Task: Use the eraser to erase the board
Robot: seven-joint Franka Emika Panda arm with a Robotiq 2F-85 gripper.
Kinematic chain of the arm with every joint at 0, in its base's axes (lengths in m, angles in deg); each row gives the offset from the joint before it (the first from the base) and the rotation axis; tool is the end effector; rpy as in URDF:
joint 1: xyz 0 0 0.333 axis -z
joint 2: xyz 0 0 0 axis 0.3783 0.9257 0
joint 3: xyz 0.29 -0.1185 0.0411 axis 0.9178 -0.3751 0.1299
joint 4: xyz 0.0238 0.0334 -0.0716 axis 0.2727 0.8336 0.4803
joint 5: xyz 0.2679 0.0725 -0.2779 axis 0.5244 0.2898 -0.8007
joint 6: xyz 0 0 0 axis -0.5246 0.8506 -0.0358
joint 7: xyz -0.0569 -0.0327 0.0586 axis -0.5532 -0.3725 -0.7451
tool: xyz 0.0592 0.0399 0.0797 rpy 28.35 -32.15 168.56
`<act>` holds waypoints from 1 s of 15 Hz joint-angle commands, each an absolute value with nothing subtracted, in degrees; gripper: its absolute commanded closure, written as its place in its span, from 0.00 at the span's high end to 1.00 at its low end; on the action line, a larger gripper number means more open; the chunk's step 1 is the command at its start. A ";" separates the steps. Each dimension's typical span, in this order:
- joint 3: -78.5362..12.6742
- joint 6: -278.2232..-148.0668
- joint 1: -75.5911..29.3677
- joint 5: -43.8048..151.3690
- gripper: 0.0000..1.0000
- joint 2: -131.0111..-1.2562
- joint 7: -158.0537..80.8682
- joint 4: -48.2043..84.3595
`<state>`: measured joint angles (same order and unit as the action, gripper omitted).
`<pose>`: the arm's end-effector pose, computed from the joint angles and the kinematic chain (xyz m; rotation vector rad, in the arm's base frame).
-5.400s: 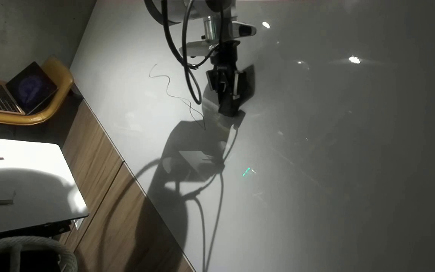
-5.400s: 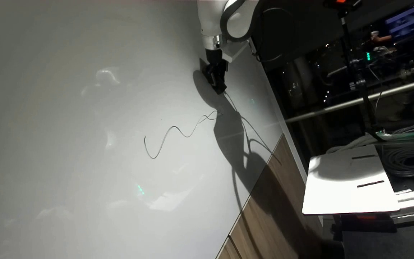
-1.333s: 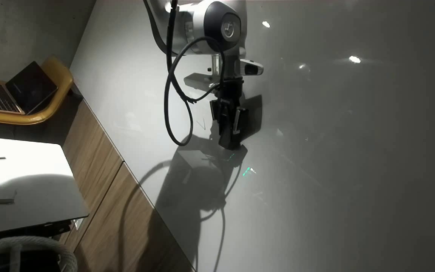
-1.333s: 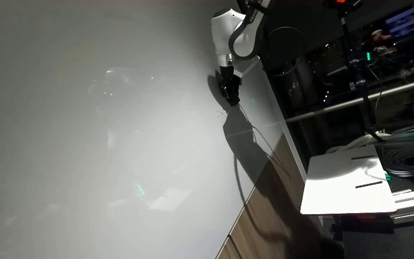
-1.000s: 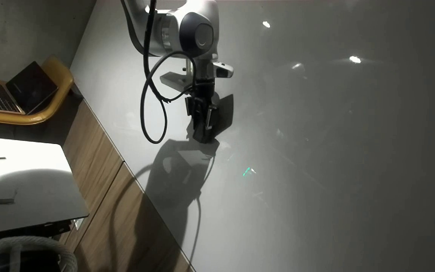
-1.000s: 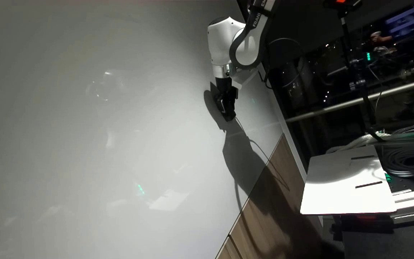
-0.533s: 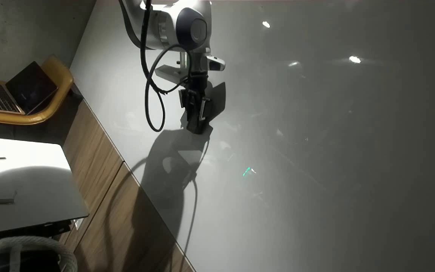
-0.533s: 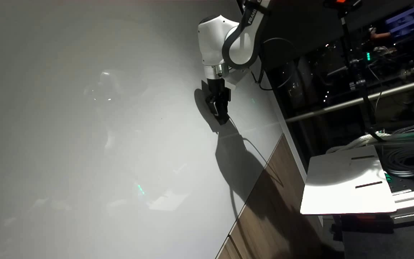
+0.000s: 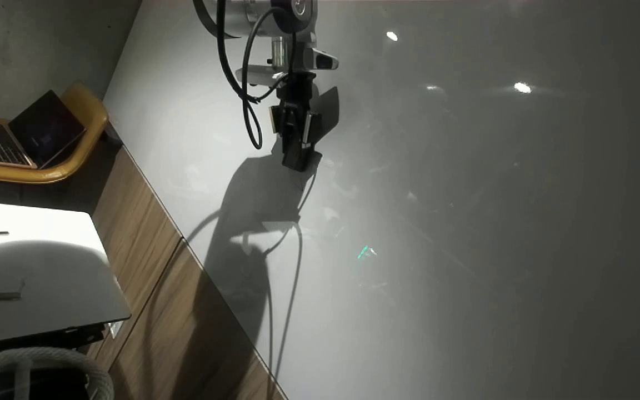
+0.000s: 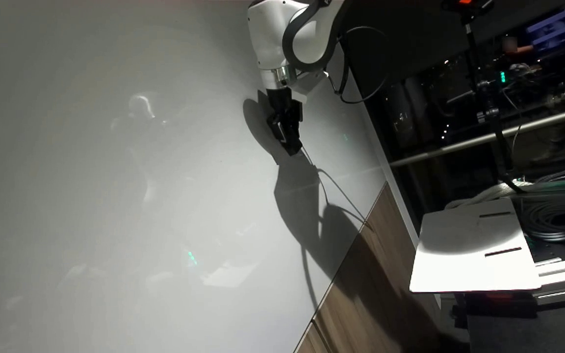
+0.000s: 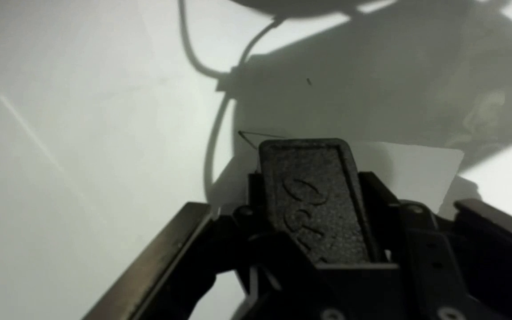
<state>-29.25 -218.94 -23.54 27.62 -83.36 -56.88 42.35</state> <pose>0.5836 0.0103 0.4954 2.7520 -0.0773 0.6933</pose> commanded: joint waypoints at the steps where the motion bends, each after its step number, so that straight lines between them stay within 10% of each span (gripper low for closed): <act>1: -30.94 -221.24 -20.82 27.23 0.30 -83.59 -54.23 41.12; 15: -30.28 -228.12 -20.94 27.12 0.30 -78.15 -54.35 42.21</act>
<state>-31.34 -225.84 -19.33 27.84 -81.54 -52.78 45.40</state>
